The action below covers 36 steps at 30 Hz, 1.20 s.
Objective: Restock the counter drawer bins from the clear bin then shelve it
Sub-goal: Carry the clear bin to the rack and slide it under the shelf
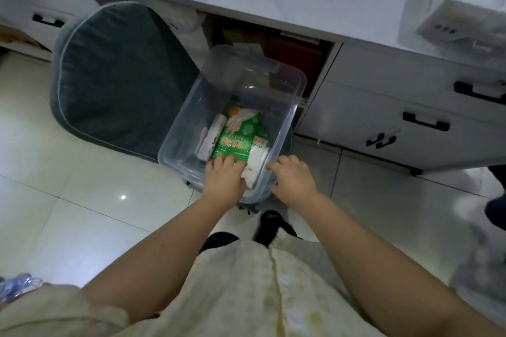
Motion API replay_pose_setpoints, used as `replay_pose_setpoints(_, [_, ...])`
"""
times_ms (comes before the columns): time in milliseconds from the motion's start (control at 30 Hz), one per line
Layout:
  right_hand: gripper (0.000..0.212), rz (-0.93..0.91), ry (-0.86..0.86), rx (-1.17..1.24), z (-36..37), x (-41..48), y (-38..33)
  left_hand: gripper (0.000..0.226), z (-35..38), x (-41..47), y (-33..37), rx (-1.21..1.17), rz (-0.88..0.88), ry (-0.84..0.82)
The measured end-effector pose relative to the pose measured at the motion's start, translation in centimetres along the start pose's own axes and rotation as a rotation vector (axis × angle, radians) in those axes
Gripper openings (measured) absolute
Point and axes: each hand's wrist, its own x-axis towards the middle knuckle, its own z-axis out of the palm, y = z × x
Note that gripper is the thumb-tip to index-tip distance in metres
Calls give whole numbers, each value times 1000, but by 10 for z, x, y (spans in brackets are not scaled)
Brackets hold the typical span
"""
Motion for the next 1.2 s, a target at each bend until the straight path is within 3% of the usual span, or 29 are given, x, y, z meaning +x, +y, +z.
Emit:
replay_pose_setpoints(300, [47, 323, 0, 319, 16, 42, 6, 47, 9, 47, -90, -23, 50, -63])
replay_pose_setpoints(433, [52, 524, 94, 385, 29, 55, -2, 51, 11, 74, -135, 92, 253, -191])
replay_pose_setpoints(567, [61, 680, 145, 516, 60, 59, -37, 58, 2, 90, -181, 57, 406, -177])
replay_pose_setpoints(700, [82, 847, 246, 841, 92, 63, -70, 68, -5, 114, -227, -162, 247, -171])
replay_pose_setpoints(800, [90, 919, 352, 863, 106, 65, -71, 83, 2, 135, -252, -428, 62, -186])
replay_pose_setpoints(867, [88, 983, 424, 895, 116, 70, -61, 90, 11, 149, -262, -709, -87, -274])
replay_pose_setpoints(967, [82, 1038, 422, 1161, 129, 80, -43, 81, 25, 168, -266, -1093, -248, -450])
replay_pose_setpoints(1067, [73, 1076, 403, 1353, 143, 87, -31, 89, 37, 182, -261, -1173, -239, -539])
replay_pose_setpoints(1200, [73, 1108, 427, 1414, 149, 83, -33, 102, 38, 178, -258, -1183, -231, -530])
